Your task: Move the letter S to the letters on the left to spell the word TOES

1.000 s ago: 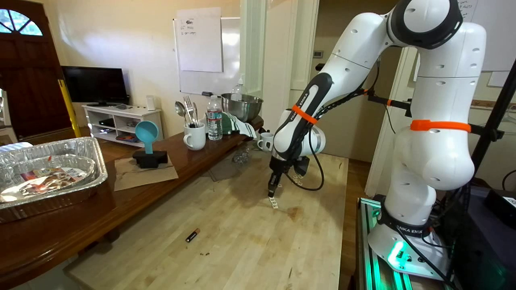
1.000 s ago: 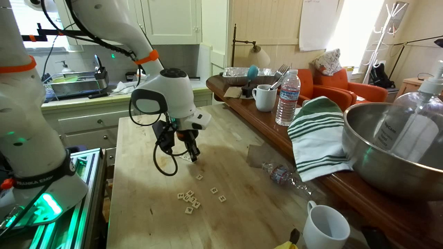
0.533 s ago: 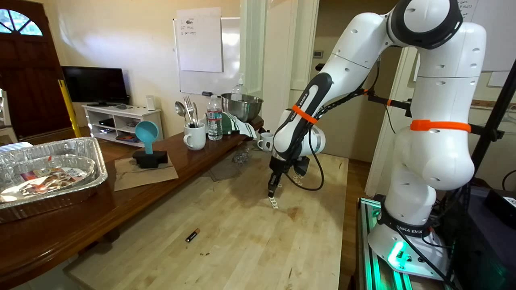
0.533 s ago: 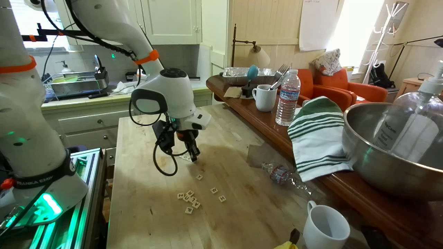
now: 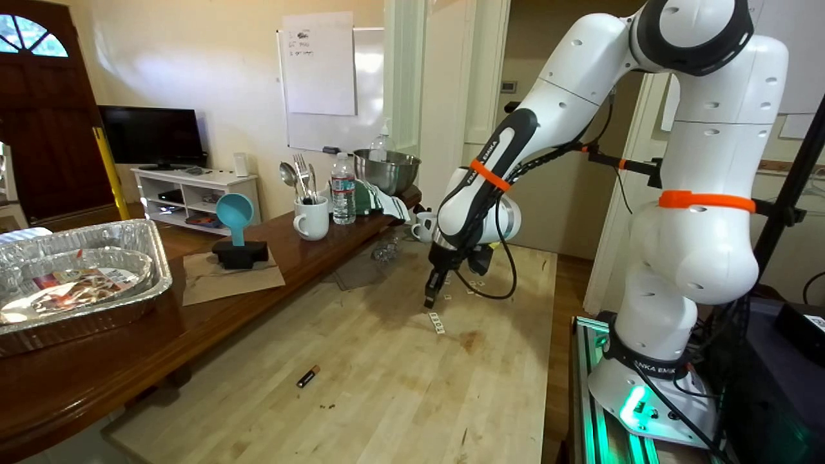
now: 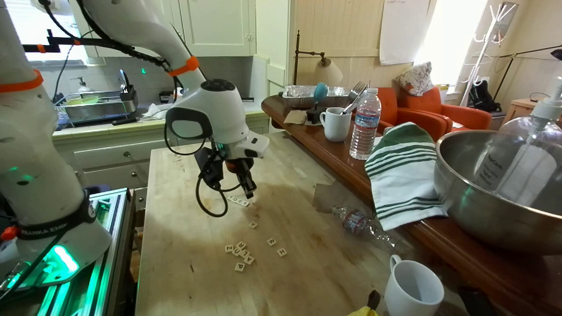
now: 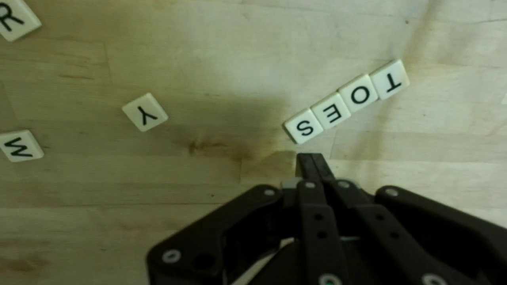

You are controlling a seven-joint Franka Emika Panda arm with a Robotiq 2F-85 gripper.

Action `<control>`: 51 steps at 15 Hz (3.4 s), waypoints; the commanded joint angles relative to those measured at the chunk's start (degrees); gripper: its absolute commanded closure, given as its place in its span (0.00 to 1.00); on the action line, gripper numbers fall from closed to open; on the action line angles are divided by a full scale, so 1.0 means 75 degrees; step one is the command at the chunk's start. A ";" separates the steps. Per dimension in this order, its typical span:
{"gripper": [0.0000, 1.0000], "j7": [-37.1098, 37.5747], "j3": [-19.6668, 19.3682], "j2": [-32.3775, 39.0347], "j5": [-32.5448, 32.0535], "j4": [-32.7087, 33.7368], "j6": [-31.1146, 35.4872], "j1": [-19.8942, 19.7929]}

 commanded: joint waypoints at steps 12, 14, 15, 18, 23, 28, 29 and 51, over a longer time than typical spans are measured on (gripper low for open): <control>0.75 -0.1030 0.0127 -0.1173 -0.1521 -0.0133 -0.1810 -0.0453; 0.67 -0.1236 0.0156 -0.1360 -0.1679 -0.0199 -0.2008 -0.0475; 0.60 -0.1353 0.0161 -0.1397 -0.1707 -0.0156 -0.2132 -0.0477; 0.38 -0.1611 0.0171 -0.1588 -0.1802 -0.0169 -0.2373 -0.0487; 0.02 -0.1940 0.0151 -0.1807 -0.2004 -0.0163 -0.2679 -0.0505; 0.00 -0.2327 0.0116 -0.1953 -0.2194 -0.0161 -0.2837 -0.0512; 0.00 -0.2377 0.0114 -0.1997 -0.2206 -0.0162 -0.2888 -0.0514; 0.00 -0.2258 0.0090 -0.2132 -0.2379 -0.0091 -0.2651 -0.0555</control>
